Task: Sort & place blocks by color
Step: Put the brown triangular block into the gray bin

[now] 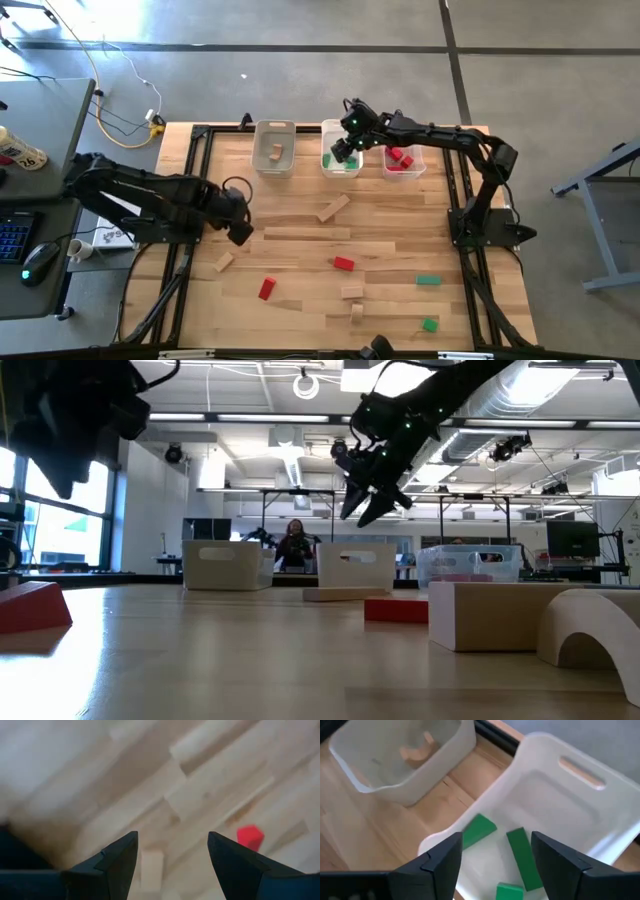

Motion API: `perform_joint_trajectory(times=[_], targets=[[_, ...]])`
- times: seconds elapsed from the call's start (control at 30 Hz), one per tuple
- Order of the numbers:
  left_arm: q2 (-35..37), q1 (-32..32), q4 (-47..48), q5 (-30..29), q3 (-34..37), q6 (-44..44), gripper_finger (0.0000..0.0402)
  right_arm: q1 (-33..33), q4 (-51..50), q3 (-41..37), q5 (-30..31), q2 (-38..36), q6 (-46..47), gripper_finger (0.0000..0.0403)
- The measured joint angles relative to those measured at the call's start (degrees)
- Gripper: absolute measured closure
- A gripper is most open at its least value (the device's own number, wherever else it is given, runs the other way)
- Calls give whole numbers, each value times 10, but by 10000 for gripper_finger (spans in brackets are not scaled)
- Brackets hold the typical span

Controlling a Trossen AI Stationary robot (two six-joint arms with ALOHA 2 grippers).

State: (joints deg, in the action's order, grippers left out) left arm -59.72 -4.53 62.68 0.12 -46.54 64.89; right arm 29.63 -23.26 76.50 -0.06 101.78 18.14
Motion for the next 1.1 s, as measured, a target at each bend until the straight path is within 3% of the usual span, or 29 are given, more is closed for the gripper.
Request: perform_joint_trajectory(times=[0.4,0.6,1.1], targets=[[0,-120,36,12,2,145,174,0,-24,71,5,0,-31,179],[0,-180,26,17,45,209,174,0,-28,76,5,0,-32,179],[-27,-235,-111,46,138,266,174,0,-35,76,5,0,-32,179]])
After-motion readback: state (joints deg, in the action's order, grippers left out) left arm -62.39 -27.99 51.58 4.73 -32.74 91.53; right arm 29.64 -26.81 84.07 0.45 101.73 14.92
